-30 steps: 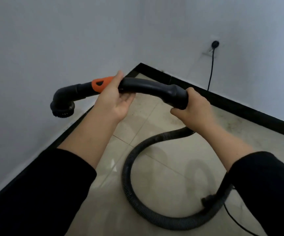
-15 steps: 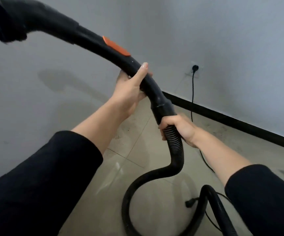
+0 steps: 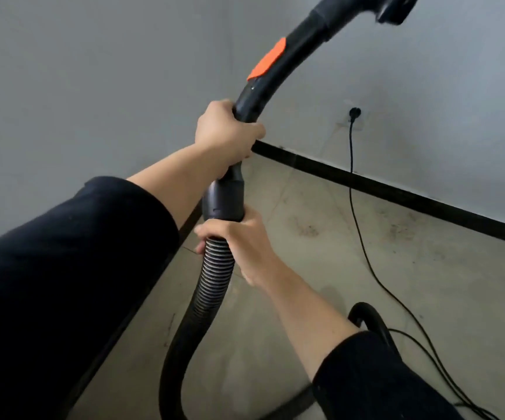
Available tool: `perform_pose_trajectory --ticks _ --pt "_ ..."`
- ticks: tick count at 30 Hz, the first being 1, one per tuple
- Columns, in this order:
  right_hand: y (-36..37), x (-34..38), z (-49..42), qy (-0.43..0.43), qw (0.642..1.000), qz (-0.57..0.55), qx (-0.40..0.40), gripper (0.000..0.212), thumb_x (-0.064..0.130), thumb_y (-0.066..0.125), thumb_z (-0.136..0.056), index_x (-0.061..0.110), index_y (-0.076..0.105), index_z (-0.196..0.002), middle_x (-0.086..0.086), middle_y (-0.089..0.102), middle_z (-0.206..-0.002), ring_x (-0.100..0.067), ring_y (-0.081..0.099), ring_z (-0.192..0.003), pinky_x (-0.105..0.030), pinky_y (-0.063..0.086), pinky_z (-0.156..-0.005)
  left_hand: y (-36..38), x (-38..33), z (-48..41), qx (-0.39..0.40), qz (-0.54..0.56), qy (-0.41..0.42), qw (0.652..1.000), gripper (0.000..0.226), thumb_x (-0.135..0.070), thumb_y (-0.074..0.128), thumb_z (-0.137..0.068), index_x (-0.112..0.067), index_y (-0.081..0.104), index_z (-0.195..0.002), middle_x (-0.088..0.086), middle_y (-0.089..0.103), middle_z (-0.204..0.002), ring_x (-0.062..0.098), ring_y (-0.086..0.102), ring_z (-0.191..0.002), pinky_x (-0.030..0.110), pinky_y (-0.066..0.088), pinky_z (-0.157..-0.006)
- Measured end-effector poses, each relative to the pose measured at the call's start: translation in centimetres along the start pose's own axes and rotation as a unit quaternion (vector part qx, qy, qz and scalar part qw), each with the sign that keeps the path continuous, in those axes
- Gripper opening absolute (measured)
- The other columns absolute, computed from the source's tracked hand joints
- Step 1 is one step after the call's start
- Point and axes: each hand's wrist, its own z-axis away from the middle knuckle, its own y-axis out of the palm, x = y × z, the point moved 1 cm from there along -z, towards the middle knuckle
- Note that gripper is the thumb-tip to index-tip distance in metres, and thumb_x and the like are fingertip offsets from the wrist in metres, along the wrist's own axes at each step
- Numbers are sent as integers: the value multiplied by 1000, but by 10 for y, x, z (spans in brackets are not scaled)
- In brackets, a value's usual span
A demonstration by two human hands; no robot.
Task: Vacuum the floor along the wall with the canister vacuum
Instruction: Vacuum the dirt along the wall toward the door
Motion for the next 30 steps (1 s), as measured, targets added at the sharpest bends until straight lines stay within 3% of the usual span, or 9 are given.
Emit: perform_pose_trajectory --ticks 4,7,11,13,15,19,21,24,30 --pt "5 -4 13 117 977 -78 160 7 2 60 -69 4 59 -62 -9 56 -59 -21 56 -49 -28 51 -54 -26 34 12 104 173 -146 968 14 -8 69 -82 -10 57 -74 3 56 -61 14 53 -51 30 56 -65" --pt "3 -11 26 161 967 -58 191 8 11 59 -68 5 57 -71 -6 58 -58 -16 55 -45 -24 49 -50 -39 68 24 100 308 -206 923 17 -10 61 -86 -12 50 -73 -2 51 -57 9 50 -46 27 55 -64" --pt "-14 -39 60 138 977 21 162 24 10 71 -69 6 60 -90 -9 62 -67 -21 60 -55 -31 55 -57 -51 109 44 31 393 -247 885 16 -10 61 -84 -12 49 -74 -4 51 -53 8 49 -44 26 52 -58" --pt "-28 -65 96 194 961 64 185 35 10 72 -67 3 58 -98 -10 64 -72 -23 63 -64 -31 56 -64 -59 122 51 9 412 -253 876 13 -9 62 -83 -13 50 -79 -4 52 -54 7 51 -45 25 53 -57" --pt "-37 -95 134 253 944 116 175 36 11 75 -63 0 61 -95 -9 65 -73 -21 66 -68 -27 55 -66 -67 134 58 2 423 -245 872 13 -8 63 -82 -13 50 -82 -4 53 -56 7 52 -46 26 52 -56" --pt "-48 -128 172 200 963 179 -24 23 8 73 -55 0 54 -64 -9 52 -51 -19 51 -43 -30 43 -47 -69 151 81 -1 454 -225 862 18 -5 63 -79 -11 49 -88 -2 52 -60 9 51 -47 28 53 -59" --pt "-52 -120 181 177 960 208 -59 19 1 71 -61 0 52 -65 -11 49 -50 -20 47 -41 -32 40 -46 -66 155 92 -13 485 -229 844 18 -3 63 -79 -10 48 -88 -1 51 -59 10 50 -47 28 53 -58" --pt "-60 -103 196 217 938 269 -31 21 -8 66 -72 4 50 -67 -15 49 -55 -24 47 -48 -32 40 -47 -64 167 109 -35 503 -253 825 19 -5 63 -80 -10 49 -91 0 51 -59 10 49 -46 28 53 -59" --pt "-64 -104 263 376 871 317 -4 17 11 68 -61 6 54 -69 -16 54 -57 -27 52 -50 -35 44 -51 -31 208 172 -19 456 -341 822 17 -10 59 -87 -13 50 -73 0 50 -54 12 49 -44 27 53 -56"
